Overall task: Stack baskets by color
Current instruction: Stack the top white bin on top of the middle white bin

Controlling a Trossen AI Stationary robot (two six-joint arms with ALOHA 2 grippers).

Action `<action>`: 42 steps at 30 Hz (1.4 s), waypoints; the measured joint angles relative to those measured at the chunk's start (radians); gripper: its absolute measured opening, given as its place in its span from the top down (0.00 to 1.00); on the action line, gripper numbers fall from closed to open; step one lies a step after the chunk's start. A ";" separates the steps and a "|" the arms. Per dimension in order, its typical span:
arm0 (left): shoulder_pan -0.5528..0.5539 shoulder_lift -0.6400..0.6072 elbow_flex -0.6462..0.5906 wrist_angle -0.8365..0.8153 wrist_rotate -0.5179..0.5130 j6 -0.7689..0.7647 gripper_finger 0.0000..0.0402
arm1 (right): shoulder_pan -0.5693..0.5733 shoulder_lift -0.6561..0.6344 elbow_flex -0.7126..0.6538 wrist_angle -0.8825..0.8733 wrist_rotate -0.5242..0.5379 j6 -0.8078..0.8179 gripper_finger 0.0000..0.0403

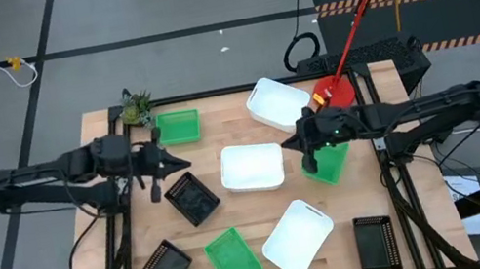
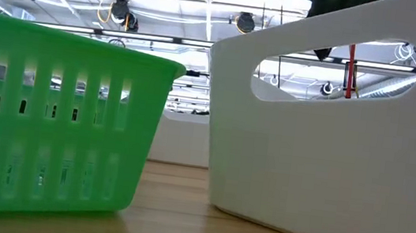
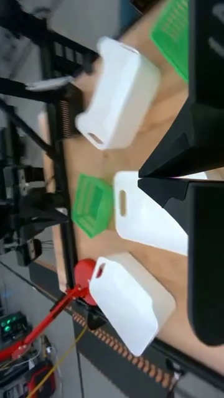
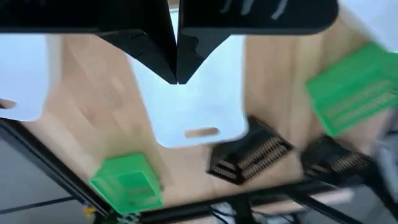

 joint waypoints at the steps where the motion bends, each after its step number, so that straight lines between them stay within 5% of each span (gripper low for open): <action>1: 0.000 0.009 0.000 0.006 -0.004 0.017 0.96 | -0.003 0.009 -0.001 -0.003 0.012 -0.015 1.00; 8: 0.001 0.051 0.000 0.045 -0.025 0.075 0.96 | -0.050 0.066 -0.001 -0.030 0.184 -0.025 1.00; 17: 0.000 0.048 0.000 0.030 -0.025 0.078 0.96 | -0.204 0.154 0.137 -0.245 0.038 -0.049 1.00; 26: 0.000 0.049 0.000 0.030 -0.025 0.076 0.96 | -0.338 0.282 0.378 -0.579 -0.038 -0.266 0.92; 38: 0.000 0.049 0.000 0.030 -0.025 0.055 0.96 | -0.375 0.425 0.386 -0.624 -0.059 -0.386 0.71; 42: 0.000 0.049 0.000 0.030 -0.025 0.048 0.96 | -0.374 0.451 0.383 -0.630 0.012 -0.384 0.65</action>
